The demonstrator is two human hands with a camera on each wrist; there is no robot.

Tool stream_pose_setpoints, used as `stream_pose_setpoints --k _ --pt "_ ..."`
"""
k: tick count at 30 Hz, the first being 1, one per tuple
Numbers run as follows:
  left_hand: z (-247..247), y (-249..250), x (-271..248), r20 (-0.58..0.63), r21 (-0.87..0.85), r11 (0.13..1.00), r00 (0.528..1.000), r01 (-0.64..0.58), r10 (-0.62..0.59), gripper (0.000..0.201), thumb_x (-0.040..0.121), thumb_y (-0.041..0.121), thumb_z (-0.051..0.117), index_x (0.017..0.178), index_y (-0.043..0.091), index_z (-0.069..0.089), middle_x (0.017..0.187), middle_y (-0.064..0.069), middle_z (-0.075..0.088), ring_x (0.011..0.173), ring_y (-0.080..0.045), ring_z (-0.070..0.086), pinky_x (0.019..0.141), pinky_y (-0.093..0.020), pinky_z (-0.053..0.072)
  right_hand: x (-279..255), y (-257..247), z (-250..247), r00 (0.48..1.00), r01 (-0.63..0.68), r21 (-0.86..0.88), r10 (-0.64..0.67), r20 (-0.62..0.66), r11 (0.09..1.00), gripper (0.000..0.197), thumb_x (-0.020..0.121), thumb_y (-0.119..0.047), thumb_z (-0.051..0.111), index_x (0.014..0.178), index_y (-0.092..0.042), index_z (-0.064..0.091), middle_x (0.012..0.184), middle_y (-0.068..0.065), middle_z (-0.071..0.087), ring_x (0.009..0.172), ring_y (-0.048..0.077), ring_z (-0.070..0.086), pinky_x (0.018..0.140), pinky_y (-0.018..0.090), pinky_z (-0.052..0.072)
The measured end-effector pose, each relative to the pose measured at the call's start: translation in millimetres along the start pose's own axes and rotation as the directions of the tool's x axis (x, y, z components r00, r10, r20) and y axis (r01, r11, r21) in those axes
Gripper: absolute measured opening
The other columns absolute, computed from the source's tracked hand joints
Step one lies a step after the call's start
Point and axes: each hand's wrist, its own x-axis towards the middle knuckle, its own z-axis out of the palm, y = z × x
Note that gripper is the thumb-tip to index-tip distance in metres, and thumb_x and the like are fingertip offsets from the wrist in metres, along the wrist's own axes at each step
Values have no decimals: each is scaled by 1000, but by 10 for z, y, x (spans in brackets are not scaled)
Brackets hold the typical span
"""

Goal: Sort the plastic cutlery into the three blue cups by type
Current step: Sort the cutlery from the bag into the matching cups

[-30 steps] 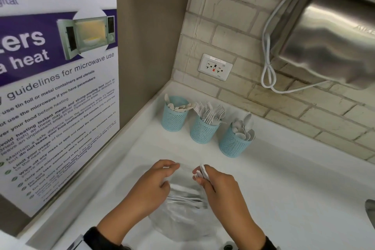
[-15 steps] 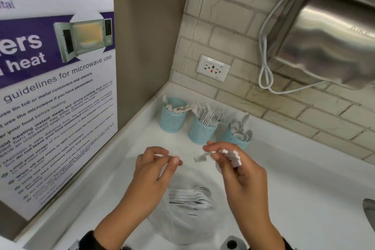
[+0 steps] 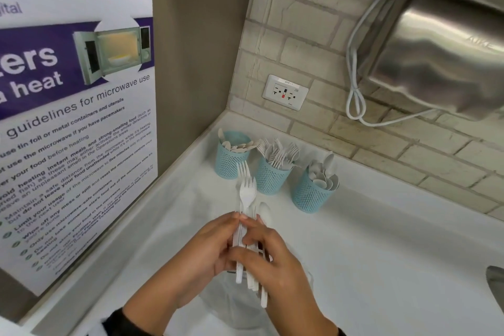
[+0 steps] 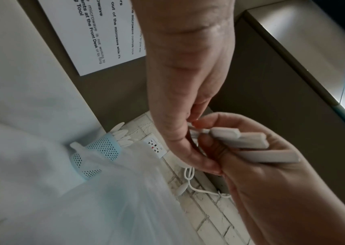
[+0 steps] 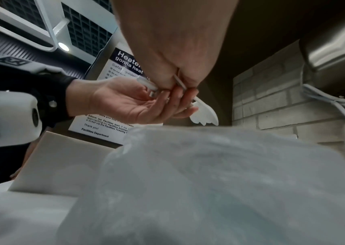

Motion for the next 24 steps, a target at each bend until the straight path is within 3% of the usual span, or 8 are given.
stream_pose_setpoints --k 4,8,10,12,14,18,21,24 --pt "41 -69 43 -67 52 999 998 2 1 30 101 10 35 108 10 65 105 -14 70 102 -19 68 80 -26 55 54 92 37 1000 -16 -218 14 -10 976 10 89 -24 61 86 -34 62 118 -54 43 122 -27 30 101 8 32" --pt "25 -107 55 -89 142 990 996 -18 31 30 102 13 36 105 13 65 106 -14 70 106 -27 66 93 -38 50 34 113 57 1000 -28 -208 29 0 978 21 95 -29 51 92 -47 61 121 -57 36 120 -34 22 85 -10 24" --pt "18 -114 60 -107 180 983 993 -34 54 30 102 15 36 104 16 66 105 -12 71 98 -23 68 89 -38 51 45 174 69 999 41 -335 -28 45 941 31 98 -34 36 115 -47 58 135 -48 33 127 -28 18 92 -8 20" --pt "12 -121 66 -130 194 979 988 -56 82 30 102 15 36 104 17 66 102 -13 71 88 -17 65 81 -33 49 49 279 99 976 214 -546 -148 162 810 50 96 -32 19 143 -30 37 150 -31 21 137 -12 16 102 -1 14" --pt "1 -128 80 -155 194 978 982 -76 107 29 102 16 36 104 18 66 88 -13 68 75 -17 58 70 -29 45 43 317 115 957 291 -605 -227 181 741 45 94 -23 19 135 -23 39 149 -19 19 137 -4 22 100 -1 17" --pt "-14 -148 94 -221 191 977 965 -97 139 27 102 17 38 99 18 65 71 -3 51 63 -12 43 55 -20 35 47 334 165 927 361 -652 -335 171 666 27 91 -20 21 104 -28 44 155 -23 14 134 -19 17 91 9 41" --pt "6 -149 88 -245 185 977 958 -102 147 25 102 17 37 92 14 60 60 2 46 52 -7 40 51 -19 35 68 322 151 873 432 -637 -474 118 638 21 87 -4 36 91 -17 52 147 0 44 139 -4 29 89 17 48" --pt "24 -120 68 -264 166 983 957 -77 120 22 101 22 39 87 9 51 55 0 35 49 -11 29 43 -20 26 77 194 119 876 442 -451 -482 30 776 20 81 1 43 86 -12 57 118 1 66 137 6 38 87 9 45"
